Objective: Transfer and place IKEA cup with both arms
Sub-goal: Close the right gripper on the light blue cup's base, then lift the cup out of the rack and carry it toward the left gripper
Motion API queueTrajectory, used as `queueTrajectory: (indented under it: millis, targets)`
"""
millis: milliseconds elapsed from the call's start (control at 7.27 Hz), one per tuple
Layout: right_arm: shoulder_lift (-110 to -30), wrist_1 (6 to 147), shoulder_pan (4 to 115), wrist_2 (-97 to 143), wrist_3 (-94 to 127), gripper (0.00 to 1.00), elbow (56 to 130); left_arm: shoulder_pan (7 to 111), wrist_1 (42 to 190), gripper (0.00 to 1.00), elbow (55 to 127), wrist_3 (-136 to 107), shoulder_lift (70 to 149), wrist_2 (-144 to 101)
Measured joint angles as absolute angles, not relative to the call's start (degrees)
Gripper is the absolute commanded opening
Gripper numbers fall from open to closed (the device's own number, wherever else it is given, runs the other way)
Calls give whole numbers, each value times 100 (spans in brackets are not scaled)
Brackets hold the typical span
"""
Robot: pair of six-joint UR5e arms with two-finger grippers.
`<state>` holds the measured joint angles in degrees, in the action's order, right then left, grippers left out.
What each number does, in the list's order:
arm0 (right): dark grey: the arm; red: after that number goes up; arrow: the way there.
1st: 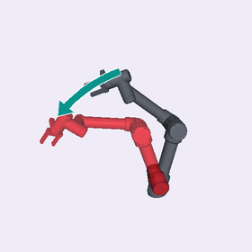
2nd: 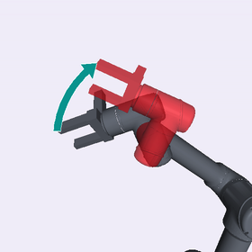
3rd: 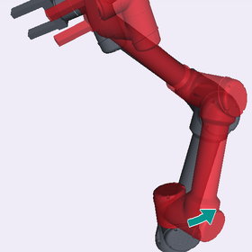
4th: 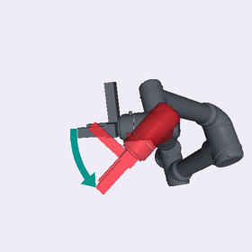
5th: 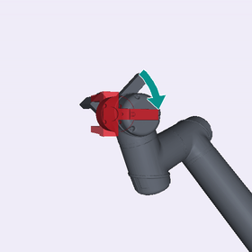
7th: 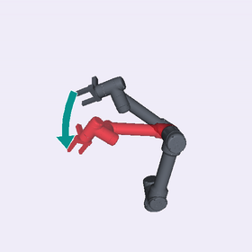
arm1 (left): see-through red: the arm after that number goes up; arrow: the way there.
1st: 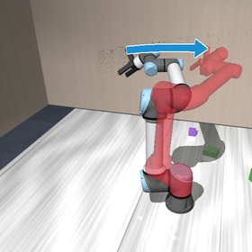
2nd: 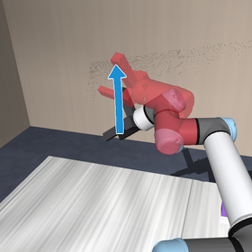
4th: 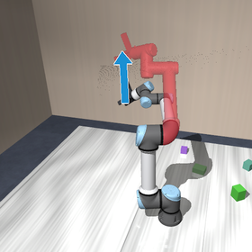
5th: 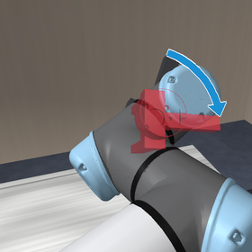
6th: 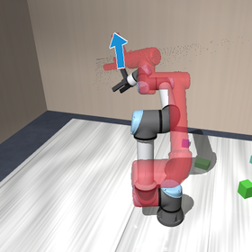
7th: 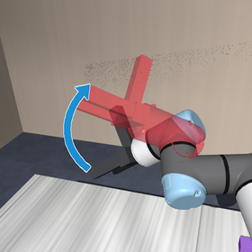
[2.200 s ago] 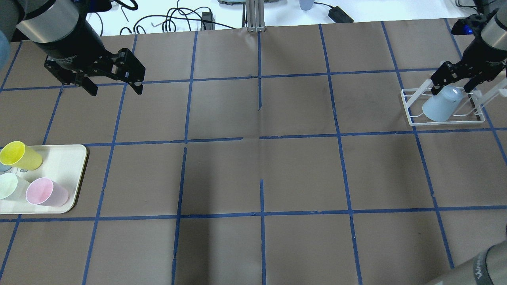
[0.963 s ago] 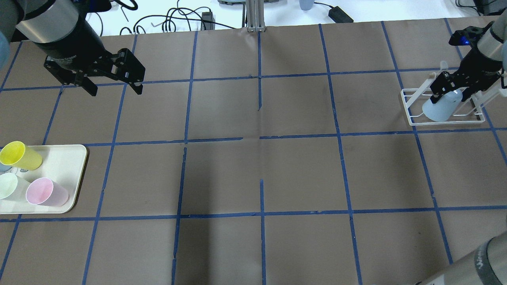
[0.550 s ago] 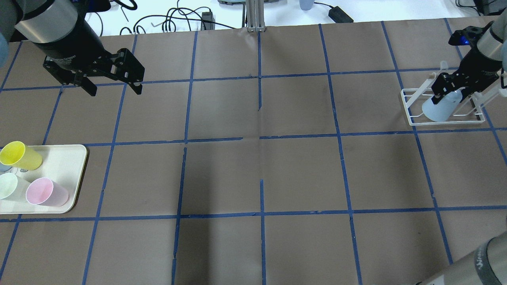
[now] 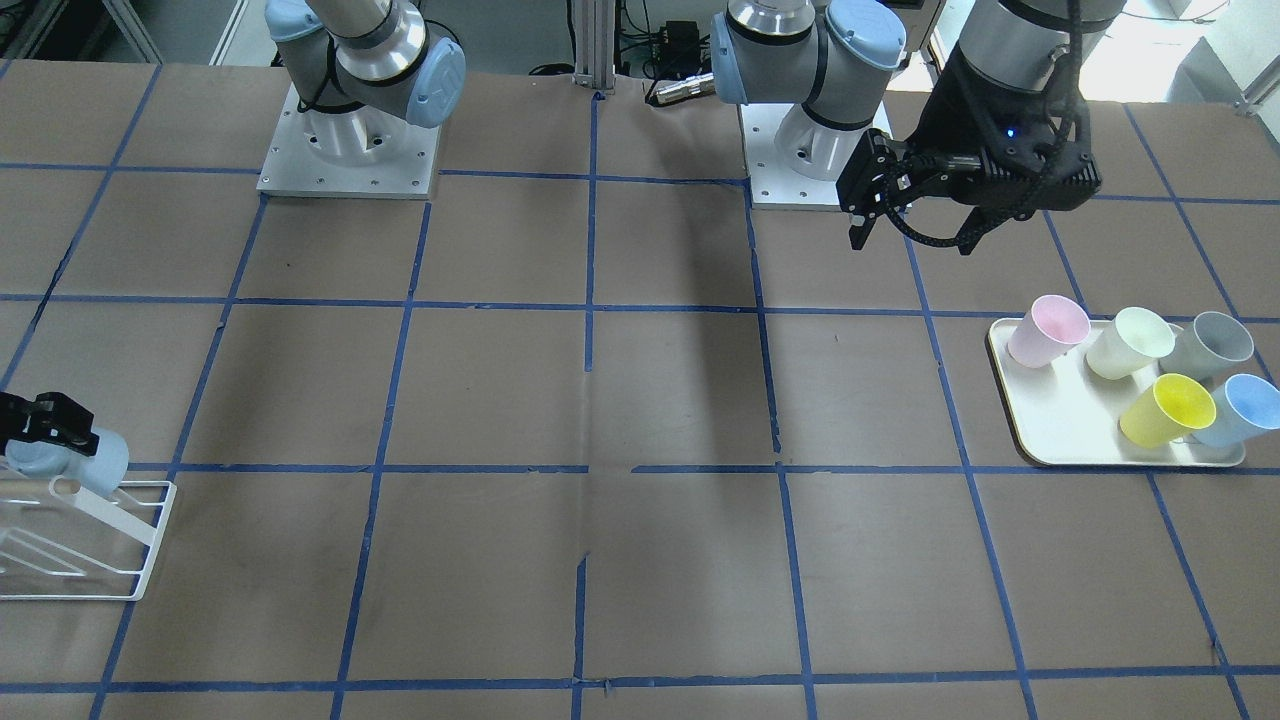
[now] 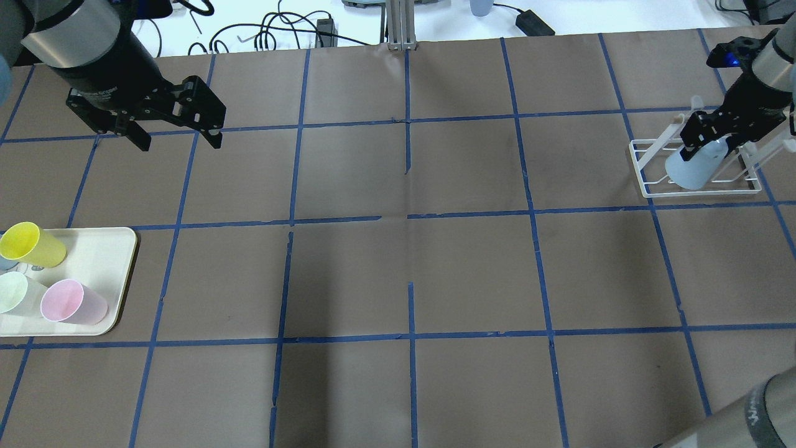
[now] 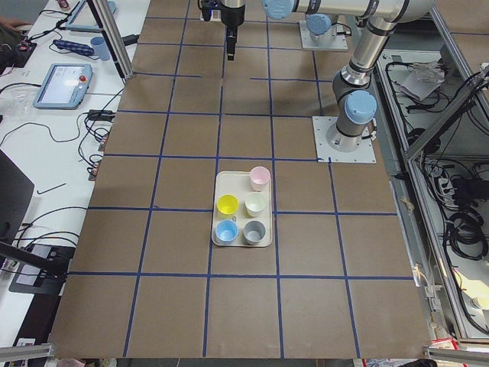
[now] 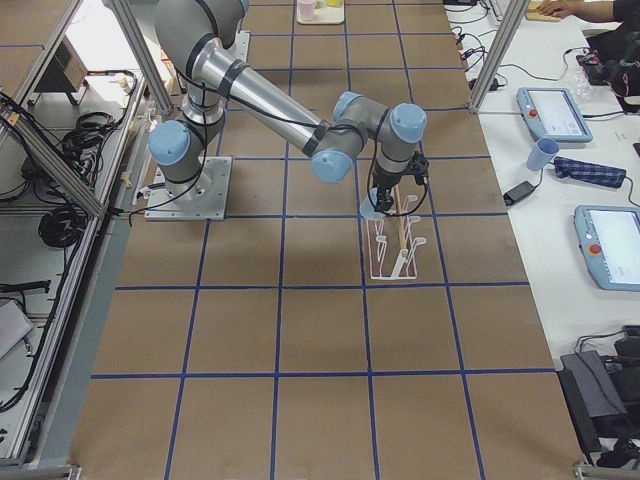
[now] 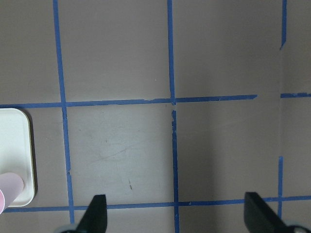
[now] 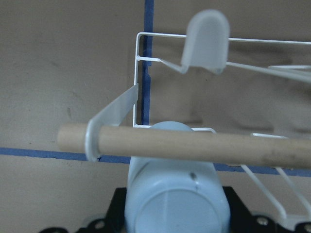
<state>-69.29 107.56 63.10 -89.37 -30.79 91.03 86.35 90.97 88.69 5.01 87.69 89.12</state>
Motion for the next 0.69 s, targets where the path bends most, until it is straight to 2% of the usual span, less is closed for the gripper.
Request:
queueTrajectory:
  millis: [275, 688]
  targets:
    - [-7096, 10628, 6319, -8936, -3086, 44, 9023, 8626, 9097, 100, 8865, 501, 8764, 8907]
    - [-7757, 10120, 6420, -8935, -3027, 44, 8989, 8622, 9097, 100, 8860, 501, 8762, 8904]
